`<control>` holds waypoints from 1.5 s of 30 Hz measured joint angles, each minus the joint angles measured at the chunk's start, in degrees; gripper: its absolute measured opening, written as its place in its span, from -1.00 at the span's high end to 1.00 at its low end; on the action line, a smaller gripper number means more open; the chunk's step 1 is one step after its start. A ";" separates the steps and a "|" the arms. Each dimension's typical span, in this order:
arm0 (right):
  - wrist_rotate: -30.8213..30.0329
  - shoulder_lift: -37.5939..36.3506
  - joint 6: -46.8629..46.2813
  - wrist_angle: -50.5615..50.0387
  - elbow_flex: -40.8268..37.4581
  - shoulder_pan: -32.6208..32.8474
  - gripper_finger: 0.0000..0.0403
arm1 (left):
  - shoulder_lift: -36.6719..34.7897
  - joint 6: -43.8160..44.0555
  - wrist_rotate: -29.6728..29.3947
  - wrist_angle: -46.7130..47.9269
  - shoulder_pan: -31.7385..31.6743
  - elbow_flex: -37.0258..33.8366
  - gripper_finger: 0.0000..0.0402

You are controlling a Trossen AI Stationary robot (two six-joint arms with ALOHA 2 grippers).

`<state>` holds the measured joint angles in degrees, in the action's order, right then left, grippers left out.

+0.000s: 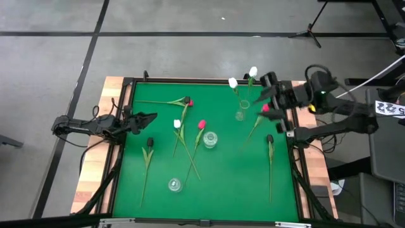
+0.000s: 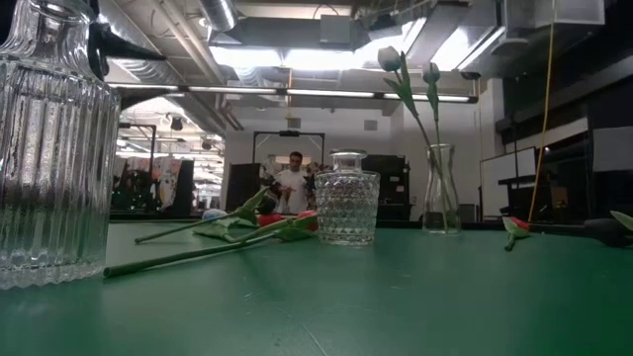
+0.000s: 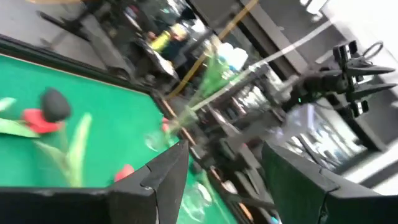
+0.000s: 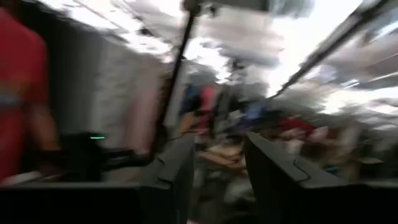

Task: Sort flowers into vase by color
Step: Put the white tulip into the top transparent flower vase

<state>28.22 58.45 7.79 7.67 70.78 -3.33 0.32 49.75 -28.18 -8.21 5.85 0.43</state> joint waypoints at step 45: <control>-66.24 55.72 -31.81 -6.90 14.45 33.03 0.30 | -0.01 8.82 18.20 0.05 0.04 0.13 0.00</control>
<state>-38.02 114.17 -24.02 0.77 85.23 29.71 0.31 58.57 -9.97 -8.17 5.89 0.56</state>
